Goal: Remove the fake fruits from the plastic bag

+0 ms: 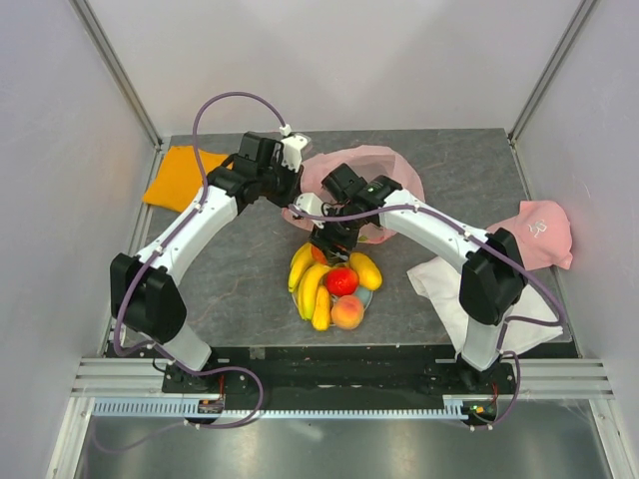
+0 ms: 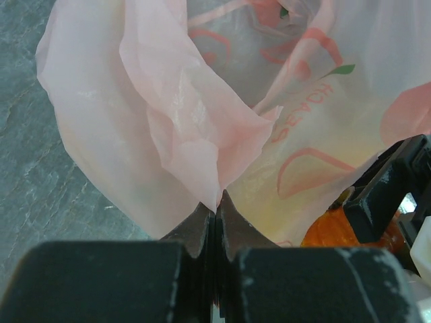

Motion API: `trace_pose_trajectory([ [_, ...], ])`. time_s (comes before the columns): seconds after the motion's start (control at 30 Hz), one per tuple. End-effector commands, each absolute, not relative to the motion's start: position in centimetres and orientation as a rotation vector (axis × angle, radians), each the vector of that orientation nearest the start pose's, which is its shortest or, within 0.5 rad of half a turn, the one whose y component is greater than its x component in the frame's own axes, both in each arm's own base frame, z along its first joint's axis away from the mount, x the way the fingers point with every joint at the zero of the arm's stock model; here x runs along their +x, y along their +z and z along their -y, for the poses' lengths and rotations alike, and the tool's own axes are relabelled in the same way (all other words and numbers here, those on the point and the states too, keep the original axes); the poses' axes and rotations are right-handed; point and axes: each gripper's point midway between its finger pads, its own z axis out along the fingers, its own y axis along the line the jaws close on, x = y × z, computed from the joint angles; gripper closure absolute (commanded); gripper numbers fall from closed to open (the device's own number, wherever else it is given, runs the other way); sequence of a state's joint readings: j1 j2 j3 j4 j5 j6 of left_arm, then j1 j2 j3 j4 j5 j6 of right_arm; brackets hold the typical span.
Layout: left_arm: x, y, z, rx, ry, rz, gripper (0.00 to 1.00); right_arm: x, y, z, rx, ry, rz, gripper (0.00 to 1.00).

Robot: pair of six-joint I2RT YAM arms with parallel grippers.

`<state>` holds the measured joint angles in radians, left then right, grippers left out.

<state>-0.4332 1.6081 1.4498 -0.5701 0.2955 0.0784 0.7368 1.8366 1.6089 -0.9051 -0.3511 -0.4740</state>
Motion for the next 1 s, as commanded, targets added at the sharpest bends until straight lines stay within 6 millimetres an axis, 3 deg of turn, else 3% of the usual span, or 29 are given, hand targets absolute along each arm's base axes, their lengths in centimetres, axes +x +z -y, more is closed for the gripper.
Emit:
trace_pose_trajectory([
  [0.0,36.7,23.8,23.4,0.775,-0.546,-2.088,0.98,29.1,12.3,-31.2,-1.611,0.485,-2.181,0.41],
  [0.1,36.9,23.8,23.6,0.771,-0.552,-2.086,0.99,28.8,11.5,-30.7,-1.623,0.476,-2.208,0.37],
  [0.33,37.5,23.7,23.9,0.772,-0.556,-2.091,0.98,28.9,10.6,-30.0,-1.611,0.418,-2.238,0.16],
  [0.67,37.2,22.7,23.6,0.793,-0.539,-2.110,0.98,28.4,10.7,-29.9,-1.573,0.436,-2.264,0.10],
  [0.97,38.1,22.8,23.4,0.788,-0.517,-2.104,0.99,28.0,12.9,-30.2,-1.532,0.485,-2.263,0.09],
])
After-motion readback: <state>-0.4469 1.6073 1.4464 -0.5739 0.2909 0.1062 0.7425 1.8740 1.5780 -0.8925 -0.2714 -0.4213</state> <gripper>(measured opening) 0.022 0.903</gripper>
